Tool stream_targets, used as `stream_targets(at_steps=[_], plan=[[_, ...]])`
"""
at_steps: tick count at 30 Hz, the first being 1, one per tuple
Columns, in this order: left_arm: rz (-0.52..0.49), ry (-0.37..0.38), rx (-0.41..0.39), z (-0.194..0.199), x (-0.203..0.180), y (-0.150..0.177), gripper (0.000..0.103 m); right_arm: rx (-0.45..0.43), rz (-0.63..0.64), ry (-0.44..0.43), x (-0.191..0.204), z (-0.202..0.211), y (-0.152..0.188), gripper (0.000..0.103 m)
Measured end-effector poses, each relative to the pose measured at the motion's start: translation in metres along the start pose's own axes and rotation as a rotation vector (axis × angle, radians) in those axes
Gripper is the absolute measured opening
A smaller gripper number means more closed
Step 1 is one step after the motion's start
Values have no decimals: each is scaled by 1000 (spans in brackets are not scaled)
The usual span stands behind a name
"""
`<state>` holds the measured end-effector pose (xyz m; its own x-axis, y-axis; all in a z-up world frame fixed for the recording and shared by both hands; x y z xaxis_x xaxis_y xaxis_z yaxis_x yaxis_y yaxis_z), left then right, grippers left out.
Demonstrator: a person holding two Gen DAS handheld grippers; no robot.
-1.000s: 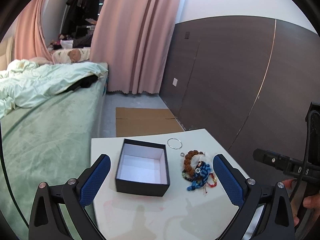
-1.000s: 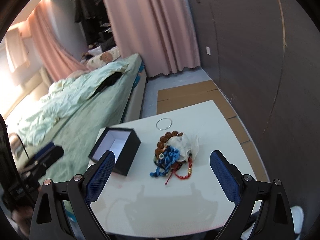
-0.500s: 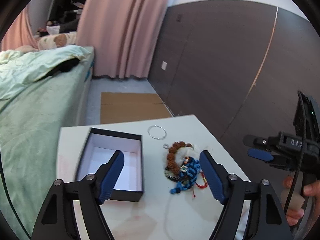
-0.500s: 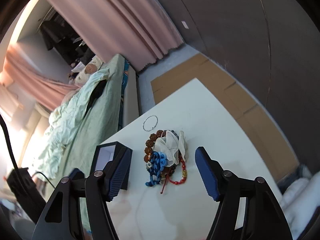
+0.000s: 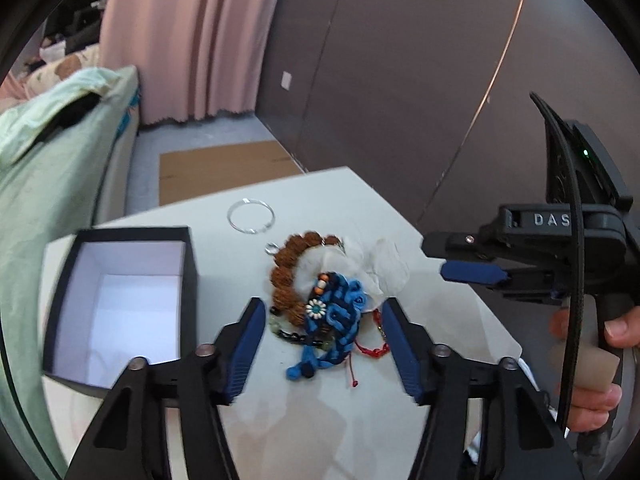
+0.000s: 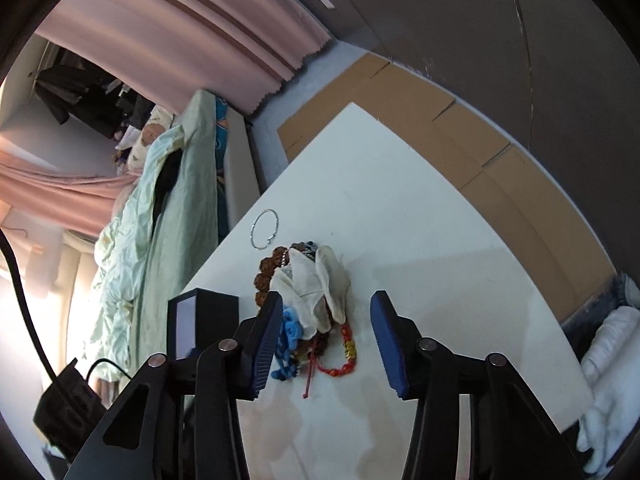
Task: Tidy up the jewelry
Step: 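Reach the left tool to the blue knotted bracelet and close on it, then lift the blue bracelet with the left tool while the right tool pulls away the white pouch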
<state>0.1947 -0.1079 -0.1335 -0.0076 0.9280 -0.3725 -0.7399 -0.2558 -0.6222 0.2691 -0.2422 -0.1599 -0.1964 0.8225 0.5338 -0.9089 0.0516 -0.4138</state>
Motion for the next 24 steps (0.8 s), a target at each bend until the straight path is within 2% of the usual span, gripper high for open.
stream_targets(at_steps=[2,11,15,17,18,19,21,22,24], plan=[[11,13,27,-9,0,1,52,15,-4,-8,0,-8,-1,46],[21,2,78,-40,6,1,52,86,-64,-59,-5,-37,-3,45],[17,4,72,-46,5,-2,52,95,-79,-75,-4,-42,-5,42],[11,3,65,-47,4,-2,49,105,-82,-87,-2,-44,-4,26],[10,4,65,-47,4,-1,44,109,-84,-91,-2,-45,-3,21],[10,1,68,-48,4,-1,36,113,-84,-96,-2,-46,-2,11],[7,-1,64,-46,6,-1,32,105,-78,-97,-1,-44,-3,6],[7,7,62,-46,5,-1,22,94,-72,-99,1,-41,-4,5],[8,12,60,-44,5,-1,18,71,-55,-111,5,-35,-6,4]])
Point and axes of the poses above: each gripper's, at about its wrist camera, not at the fingertips, and z roughly against the way its jaws point, x to its left, y to its underside, the point moved 9 cm from there along -z, roughly the way its jaws point, and after that the axes turned 10 degrees about z, right-handed, at the moved point
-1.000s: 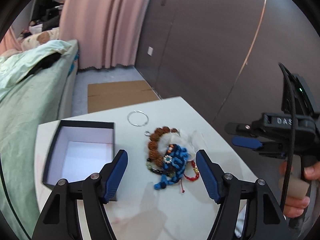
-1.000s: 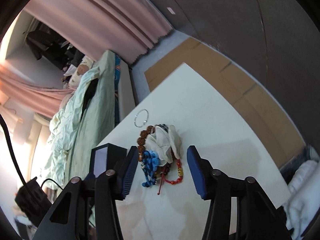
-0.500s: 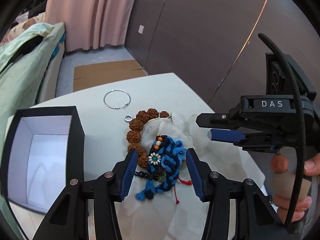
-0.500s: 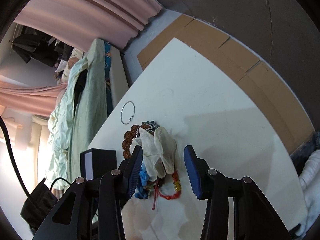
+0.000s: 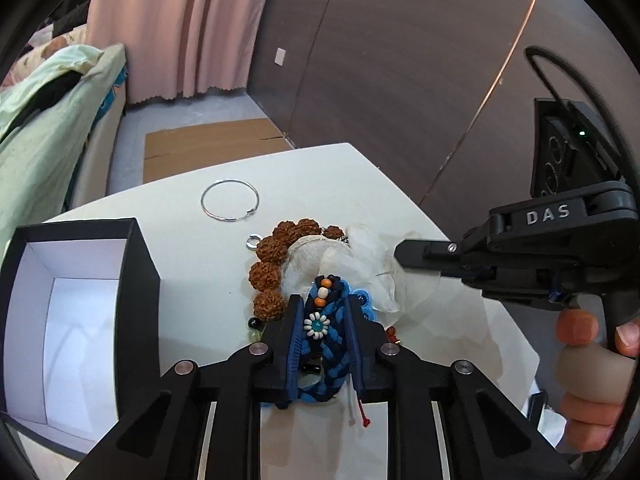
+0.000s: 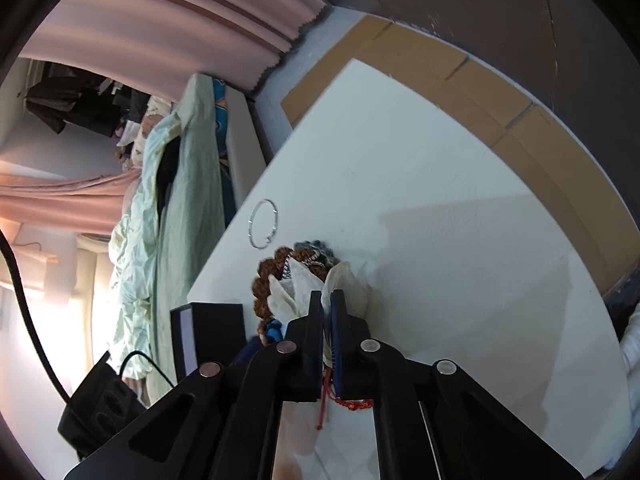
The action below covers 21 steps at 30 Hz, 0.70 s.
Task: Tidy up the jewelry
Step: 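Lift the blue bracelet with the left tool while the right tool pulls away the white pouch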
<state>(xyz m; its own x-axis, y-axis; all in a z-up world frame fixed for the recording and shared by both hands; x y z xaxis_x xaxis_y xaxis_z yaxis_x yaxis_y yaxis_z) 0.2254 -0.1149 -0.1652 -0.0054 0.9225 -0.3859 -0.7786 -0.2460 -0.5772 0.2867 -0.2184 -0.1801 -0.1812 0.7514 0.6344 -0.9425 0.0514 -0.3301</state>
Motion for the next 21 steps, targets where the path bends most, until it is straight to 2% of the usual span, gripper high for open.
stream_targets(at_steps=[2,7,18,21], plan=[[-5,-7,-17,5,1,-2,2,-22,15,-14,6,6,-1,4],[21,8,-36,16,4,-5,2,-87,49,-54,19,20,-6,4],[16,62,-147,57,-10,-14,0,-231,100,-140,53,54,-7,3],[-2,44,-149,60,-12,-14,0,-262,105,-151,58,61,-7,3]])
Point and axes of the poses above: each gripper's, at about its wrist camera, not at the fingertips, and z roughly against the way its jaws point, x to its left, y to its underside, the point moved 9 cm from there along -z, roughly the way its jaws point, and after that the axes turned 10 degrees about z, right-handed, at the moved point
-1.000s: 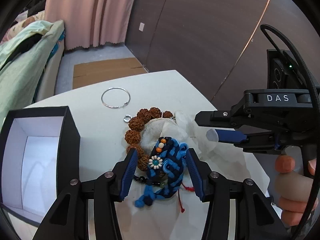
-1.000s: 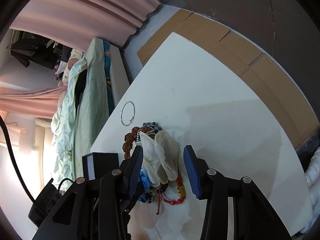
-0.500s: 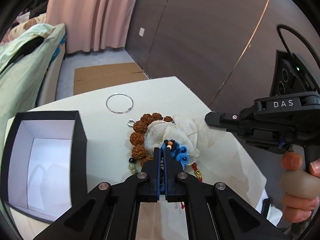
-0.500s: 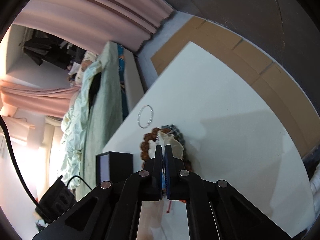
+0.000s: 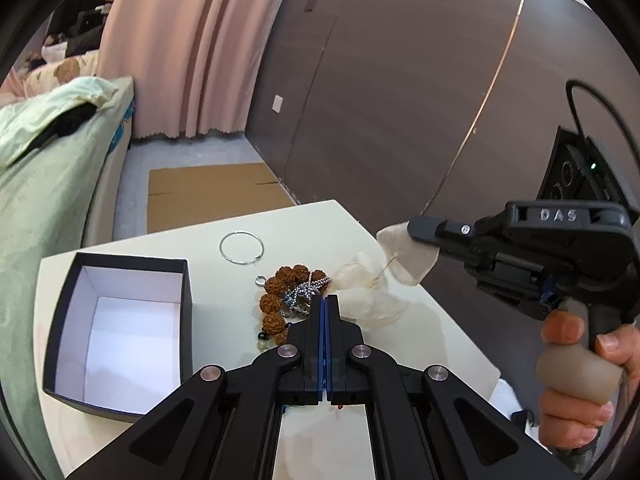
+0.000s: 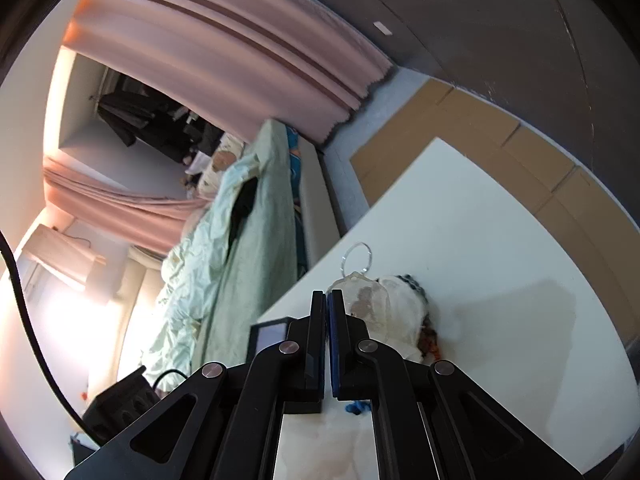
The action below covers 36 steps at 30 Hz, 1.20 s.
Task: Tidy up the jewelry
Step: 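Lift the blue bracelet with the left tool while the right tool pulls away the white pouch, then carry the blue bracelet into the black box and open the left tool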
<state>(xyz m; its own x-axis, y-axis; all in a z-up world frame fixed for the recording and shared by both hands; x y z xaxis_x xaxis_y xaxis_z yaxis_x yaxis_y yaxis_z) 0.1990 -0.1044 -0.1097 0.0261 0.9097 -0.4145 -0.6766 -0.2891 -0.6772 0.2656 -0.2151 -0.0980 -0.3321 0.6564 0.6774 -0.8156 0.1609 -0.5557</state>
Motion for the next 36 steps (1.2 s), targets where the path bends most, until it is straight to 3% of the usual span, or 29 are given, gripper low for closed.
stream_targets(at_steps=[7,9,10,11,13,14,28,30,33,34,35,36], plan=[[-12,-28,180,-25,3,29,1,-38,-8,22,-4,15,-3,3],[-27,-38,197,-30,2,33,9,-44,-9,26,-6,19,-4,3],[-30,-48,203,-31,2,34,25,-45,-9,29,-7,21,-5,3],[-36,-51,200,-32,1,35,48,-46,-11,29,-8,22,-6,3],[-54,-60,169,-29,-1,33,74,-48,-13,31,-10,22,-7,3],[-64,-66,149,-26,-2,31,79,-48,-13,32,-10,22,-8,3],[-124,-157,108,-51,12,28,74,-36,-7,18,-8,20,-7,3],[-131,-168,102,-52,13,27,68,-35,-1,14,-6,19,-8,3],[-114,-147,112,-51,15,26,41,-43,5,-1,-3,19,-7,3],[-105,-136,125,-52,16,26,27,-44,7,-4,-2,18,-7,3],[-92,-116,135,-52,16,26,19,-45,10,-8,-1,18,-6,3],[-80,-98,135,-50,17,26,17,-46,12,-11,2,17,-5,3]])
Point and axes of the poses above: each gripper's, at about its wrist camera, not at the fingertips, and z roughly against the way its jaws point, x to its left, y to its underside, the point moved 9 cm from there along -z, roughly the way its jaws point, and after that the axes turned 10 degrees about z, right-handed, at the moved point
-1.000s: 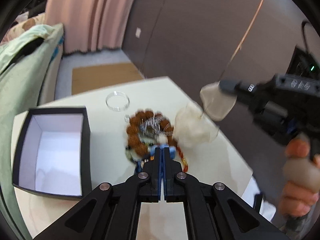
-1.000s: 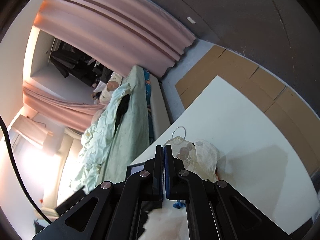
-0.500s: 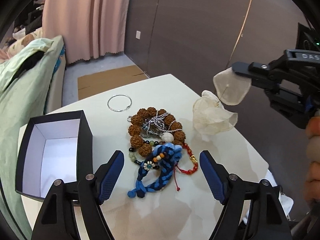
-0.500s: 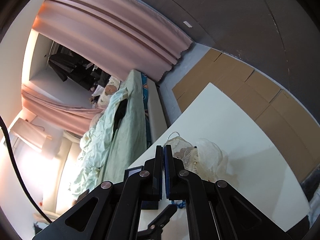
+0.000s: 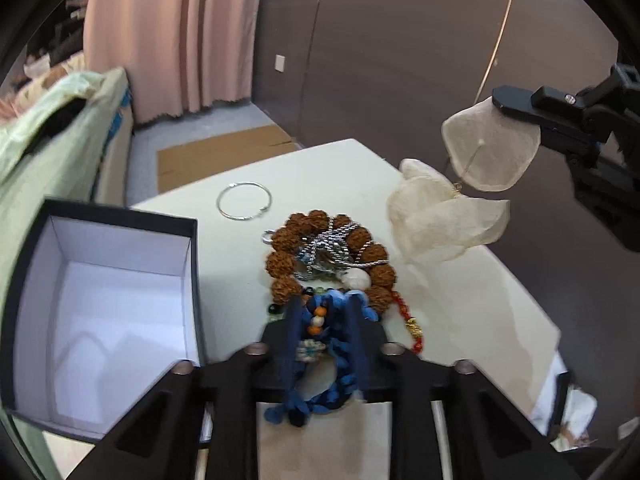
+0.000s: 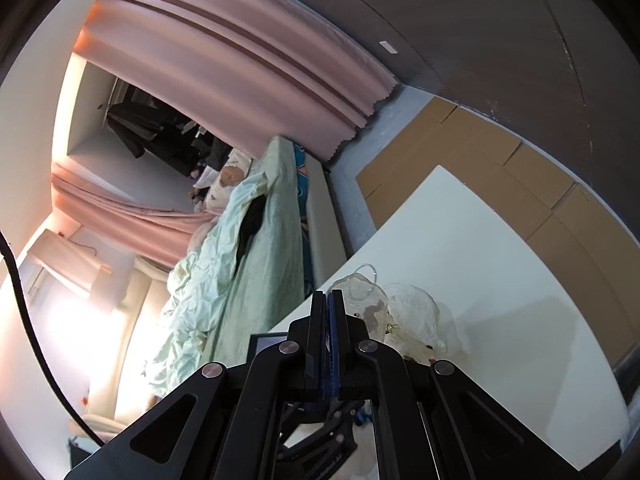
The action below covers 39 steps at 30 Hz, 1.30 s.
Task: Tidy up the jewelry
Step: 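Carry the blue bracelet into the black box and open the left tool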
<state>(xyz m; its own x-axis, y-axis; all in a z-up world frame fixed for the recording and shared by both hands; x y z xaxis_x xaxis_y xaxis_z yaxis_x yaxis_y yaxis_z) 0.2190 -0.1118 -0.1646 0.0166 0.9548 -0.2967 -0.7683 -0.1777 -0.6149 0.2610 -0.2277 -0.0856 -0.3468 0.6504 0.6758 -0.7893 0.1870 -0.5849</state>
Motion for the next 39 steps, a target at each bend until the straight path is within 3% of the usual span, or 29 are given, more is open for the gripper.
stream_targets(at_steps=[9,20,32,36,37,39], plan=[[27,10,-87,36,6,-13,13,-16,15,-48,19,-4,3,3],[124,20,-234,105,41,-41,13,-52,73,-202,75,-17,8,3],[233,-29,-329,151,98,-59,13,55,142,-267,129,-80,43,3],[262,-42,-346,158,115,-62,13,153,137,-259,136,-105,63,4],[268,-45,-348,159,118,-62,13,197,135,-245,133,-113,70,6],[284,-48,-346,159,123,-61,13,262,118,-220,125,-126,80,29]])
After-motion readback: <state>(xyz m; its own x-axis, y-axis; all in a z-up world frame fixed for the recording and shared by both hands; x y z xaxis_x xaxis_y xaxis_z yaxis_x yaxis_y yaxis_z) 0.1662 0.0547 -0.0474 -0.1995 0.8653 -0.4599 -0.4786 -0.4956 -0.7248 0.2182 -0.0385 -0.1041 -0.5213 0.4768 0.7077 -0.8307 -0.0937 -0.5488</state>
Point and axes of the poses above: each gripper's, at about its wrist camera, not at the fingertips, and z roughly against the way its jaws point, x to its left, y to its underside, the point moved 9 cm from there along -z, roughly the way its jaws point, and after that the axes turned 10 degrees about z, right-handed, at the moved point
